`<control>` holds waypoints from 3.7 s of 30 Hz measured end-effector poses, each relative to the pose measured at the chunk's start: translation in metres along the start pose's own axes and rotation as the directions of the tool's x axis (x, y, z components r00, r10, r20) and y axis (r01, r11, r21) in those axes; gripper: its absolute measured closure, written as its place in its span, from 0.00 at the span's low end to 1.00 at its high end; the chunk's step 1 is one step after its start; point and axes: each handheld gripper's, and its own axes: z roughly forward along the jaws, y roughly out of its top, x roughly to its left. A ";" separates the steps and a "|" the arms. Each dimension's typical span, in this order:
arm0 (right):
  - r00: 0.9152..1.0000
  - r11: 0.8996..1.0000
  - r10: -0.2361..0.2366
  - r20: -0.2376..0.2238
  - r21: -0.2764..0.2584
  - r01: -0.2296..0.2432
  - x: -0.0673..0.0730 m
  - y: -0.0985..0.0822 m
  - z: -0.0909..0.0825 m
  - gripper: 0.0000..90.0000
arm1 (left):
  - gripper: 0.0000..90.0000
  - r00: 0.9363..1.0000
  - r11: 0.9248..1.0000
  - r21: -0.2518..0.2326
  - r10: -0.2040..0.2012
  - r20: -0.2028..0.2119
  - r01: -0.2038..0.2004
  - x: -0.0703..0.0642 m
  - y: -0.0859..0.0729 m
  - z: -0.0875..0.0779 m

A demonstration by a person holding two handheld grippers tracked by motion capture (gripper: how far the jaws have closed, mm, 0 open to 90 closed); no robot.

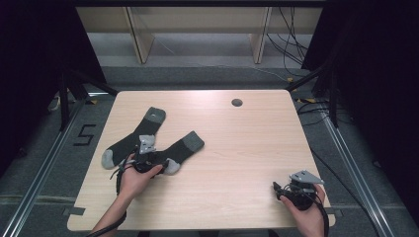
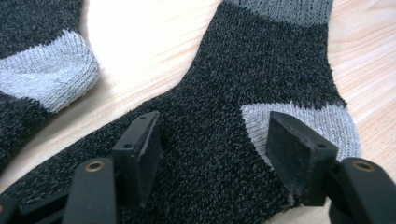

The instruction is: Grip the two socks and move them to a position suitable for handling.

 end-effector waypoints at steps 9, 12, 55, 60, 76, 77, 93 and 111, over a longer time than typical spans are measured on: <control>1.000 1.000 -0.002 -0.003 -0.005 0.002 0.000 0.000 0.000 0.30 | 0.71 0.999 1.000 -0.006 0.009 -0.032 -0.009 -0.001 -0.001 -0.001; 1.000 1.000 0.001 -0.005 0.000 -0.001 0.000 0.000 0.000 0.30 | 0.80 1.000 1.000 0.010 0.016 -0.023 -0.016 -0.001 0.001 -0.001; 0.998 0.998 0.058 0.004 -0.019 -0.058 -0.004 0.000 -0.002 0.30 | 0.86 0.896 0.919 -0.234 0.372 0.242 -0.318 -0.121 0.076 -0.073; 0.999 0.998 0.054 0.002 -0.017 -0.054 -0.004 0.000 -0.003 0.30 | 0.86 0.882 0.915 -0.220 0.389 0.268 -0.337 -0.129 0.066 -0.061; 1.000 0.998 0.002 -0.025 -0.059 -0.003 0.005 0.013 -0.009 0.31 | 0.84 0.847 0.895 -0.120 0.445 0.292 -0.429 -0.138 0.044 -0.008; 0.999 0.998 0.008 -0.049 -0.054 -0.011 0.008 0.017 -0.010 0.32 | 0.83 0.848 0.896 -0.119 0.443 0.291 -0.427 -0.137 0.042 -0.005; 0.968 0.990 -0.118 -0.221 0.049 0.132 0.073 0.058 0.012 0.84 | 0.77 0.934 0.951 -0.060 0.308 0.179 -0.302 -0.074 0.015 -0.032; 0.975 0.984 -0.128 -0.179 0.101 0.148 0.075 0.057 0.021 0.75 | 0.72 0.948 0.962 -0.007 0.270 0.168 -0.273 -0.063 0.004 -0.018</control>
